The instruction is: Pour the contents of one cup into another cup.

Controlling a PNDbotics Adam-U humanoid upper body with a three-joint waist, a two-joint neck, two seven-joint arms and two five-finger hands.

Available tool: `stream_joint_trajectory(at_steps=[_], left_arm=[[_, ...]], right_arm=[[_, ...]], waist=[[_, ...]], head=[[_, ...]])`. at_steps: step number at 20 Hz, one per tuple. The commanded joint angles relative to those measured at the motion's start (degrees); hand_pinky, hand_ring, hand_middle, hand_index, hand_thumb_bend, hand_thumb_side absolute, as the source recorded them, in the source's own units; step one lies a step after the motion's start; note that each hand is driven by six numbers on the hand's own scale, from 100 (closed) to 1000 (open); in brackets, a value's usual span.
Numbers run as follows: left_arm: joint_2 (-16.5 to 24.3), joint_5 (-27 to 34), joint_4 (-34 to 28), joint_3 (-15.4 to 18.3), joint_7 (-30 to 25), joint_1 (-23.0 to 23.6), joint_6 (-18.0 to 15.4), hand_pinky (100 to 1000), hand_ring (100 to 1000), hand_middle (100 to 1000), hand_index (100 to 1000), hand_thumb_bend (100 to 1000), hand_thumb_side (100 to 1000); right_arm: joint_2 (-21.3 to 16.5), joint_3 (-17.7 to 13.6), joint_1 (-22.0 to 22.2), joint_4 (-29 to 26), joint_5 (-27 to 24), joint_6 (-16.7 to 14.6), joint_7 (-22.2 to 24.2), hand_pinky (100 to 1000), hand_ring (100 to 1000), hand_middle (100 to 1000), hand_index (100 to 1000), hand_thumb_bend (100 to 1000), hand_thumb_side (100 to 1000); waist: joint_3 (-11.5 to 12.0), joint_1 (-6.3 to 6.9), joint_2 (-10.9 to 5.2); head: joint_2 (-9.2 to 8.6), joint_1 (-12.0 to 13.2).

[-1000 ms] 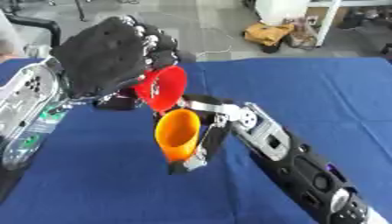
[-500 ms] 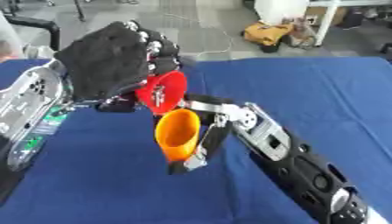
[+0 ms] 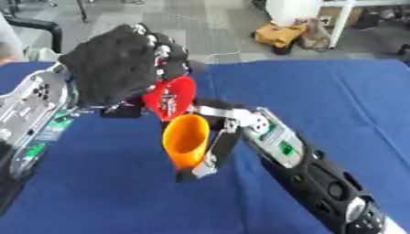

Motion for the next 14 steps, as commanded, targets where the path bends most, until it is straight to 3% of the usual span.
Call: stream_joint_trajectory(at_steps=[1, 14], left_arm=[[0.5, -0.5, -0.4, 0.1, 0.0, -1.0, -0.3, 283, 369, 367, 832, 536, 100], [0.4, -3.0, -0.7, -0.2, 0.2, -1.1, -0.8, 296, 374, 367, 834, 541, 100]], right_arm=[[-0.4, -0.6, -0.9, -1.0, -0.4, 0.1, -0.1, 208, 424, 285, 432, 277, 156], [-0.3, -0.6, -0.9, -1.0, -0.4, 0.1, 0.1, 205, 425, 285, 430, 280, 156]], waist=[[0.0, 0.17, -0.89], [0.0, 0.18, -0.95]], head=[[-0.18, 0.1], [-0.15, 0.2]])
